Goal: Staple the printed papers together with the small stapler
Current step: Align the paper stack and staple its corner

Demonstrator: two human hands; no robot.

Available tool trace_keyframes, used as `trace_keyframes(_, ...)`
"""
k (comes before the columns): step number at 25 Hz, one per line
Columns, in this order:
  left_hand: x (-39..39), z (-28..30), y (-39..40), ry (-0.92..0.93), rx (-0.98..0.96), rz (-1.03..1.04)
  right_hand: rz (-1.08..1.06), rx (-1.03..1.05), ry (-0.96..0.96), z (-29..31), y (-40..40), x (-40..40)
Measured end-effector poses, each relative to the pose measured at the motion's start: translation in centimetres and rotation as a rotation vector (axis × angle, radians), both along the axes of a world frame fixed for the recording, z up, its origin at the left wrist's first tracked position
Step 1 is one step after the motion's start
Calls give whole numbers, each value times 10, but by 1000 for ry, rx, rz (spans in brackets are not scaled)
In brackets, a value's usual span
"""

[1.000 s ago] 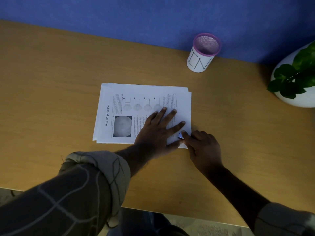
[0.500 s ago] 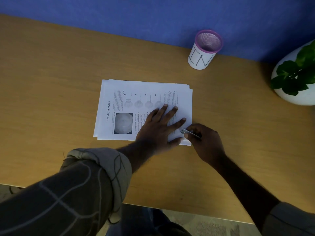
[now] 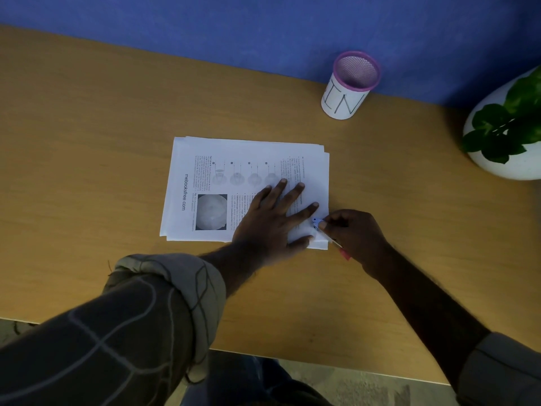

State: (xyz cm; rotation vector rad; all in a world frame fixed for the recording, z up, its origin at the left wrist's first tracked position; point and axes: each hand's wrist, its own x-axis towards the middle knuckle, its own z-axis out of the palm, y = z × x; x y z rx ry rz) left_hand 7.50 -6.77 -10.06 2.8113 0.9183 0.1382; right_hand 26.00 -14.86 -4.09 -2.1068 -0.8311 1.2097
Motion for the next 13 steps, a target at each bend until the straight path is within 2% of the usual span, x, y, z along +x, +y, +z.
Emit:
trace_keyframes(3, 0, 0, 0, 1, 3, -2, -62, -19, 45, 3, 3, 2)
trace_keyframes(6, 0, -1, 1, 7, -1, 0, 0, 59, 18, 2, -4, 1)
trace_keyframes(10, 0, -2, -1, -3, 17, -8, 222, 126, -206, -2, -14, 0)
trace_keyframes(13, 0, -1, -1, -7, 26, -15, 267, 161, -271, -4, -15, -3)
